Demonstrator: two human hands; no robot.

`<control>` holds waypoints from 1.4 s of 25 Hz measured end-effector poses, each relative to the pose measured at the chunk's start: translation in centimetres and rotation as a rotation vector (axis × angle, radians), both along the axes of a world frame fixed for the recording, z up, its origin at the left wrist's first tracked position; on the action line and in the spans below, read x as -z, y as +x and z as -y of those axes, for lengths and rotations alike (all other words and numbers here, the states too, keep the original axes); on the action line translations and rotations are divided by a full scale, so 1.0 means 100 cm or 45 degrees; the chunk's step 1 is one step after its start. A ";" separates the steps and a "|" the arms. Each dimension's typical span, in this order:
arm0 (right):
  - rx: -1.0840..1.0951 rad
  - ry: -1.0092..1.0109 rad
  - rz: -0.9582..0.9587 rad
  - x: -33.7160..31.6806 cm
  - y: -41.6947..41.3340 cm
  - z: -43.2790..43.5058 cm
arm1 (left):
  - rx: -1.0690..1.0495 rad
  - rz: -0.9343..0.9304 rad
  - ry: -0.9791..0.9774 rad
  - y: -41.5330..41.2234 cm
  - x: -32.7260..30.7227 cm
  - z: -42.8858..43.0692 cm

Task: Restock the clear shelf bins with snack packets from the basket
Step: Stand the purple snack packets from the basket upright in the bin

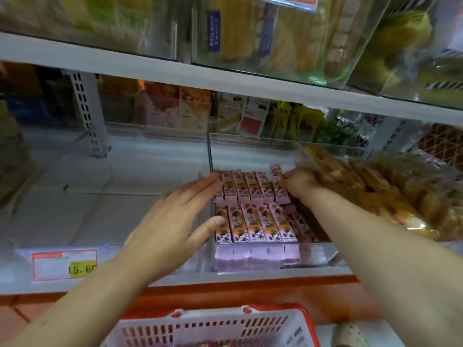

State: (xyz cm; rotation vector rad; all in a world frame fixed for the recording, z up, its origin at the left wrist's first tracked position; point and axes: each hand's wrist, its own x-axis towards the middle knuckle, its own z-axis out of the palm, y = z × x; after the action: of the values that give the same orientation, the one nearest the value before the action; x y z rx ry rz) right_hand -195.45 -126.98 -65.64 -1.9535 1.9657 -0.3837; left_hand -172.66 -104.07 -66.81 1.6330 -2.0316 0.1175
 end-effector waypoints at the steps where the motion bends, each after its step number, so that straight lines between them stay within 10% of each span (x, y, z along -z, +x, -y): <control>1: 0.007 0.038 0.013 0.004 0.001 0.002 | -0.008 -0.004 0.001 0.000 0.000 0.000; 12: -0.124 -0.020 0.136 -0.002 0.011 -0.053 | -0.086 0.006 0.010 -0.003 0.000 -0.003; 18: -0.522 -0.831 0.745 0.007 -0.019 -0.206 | -0.023 -0.182 -0.428 -0.037 0.015 -0.065; 26: -1.032 0.718 -0.101 0.193 -0.021 -0.332 | -0.019 0.123 1.143 -0.046 0.173 -0.188; 31: -0.955 0.731 0.069 0.242 0.007 -0.361 | -0.142 0.174 1.232 -0.039 0.207 -0.221; 35: -0.949 0.635 -0.274 0.263 0.039 -0.369 | -0.257 0.075 1.196 -0.032 0.221 -0.227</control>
State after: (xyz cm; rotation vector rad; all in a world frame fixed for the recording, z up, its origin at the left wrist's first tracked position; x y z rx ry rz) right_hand -191.53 -90.05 -91.93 -2.2292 1.1248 0.4749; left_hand -175.88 -81.36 -88.88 2.3793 -2.0797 -0.8474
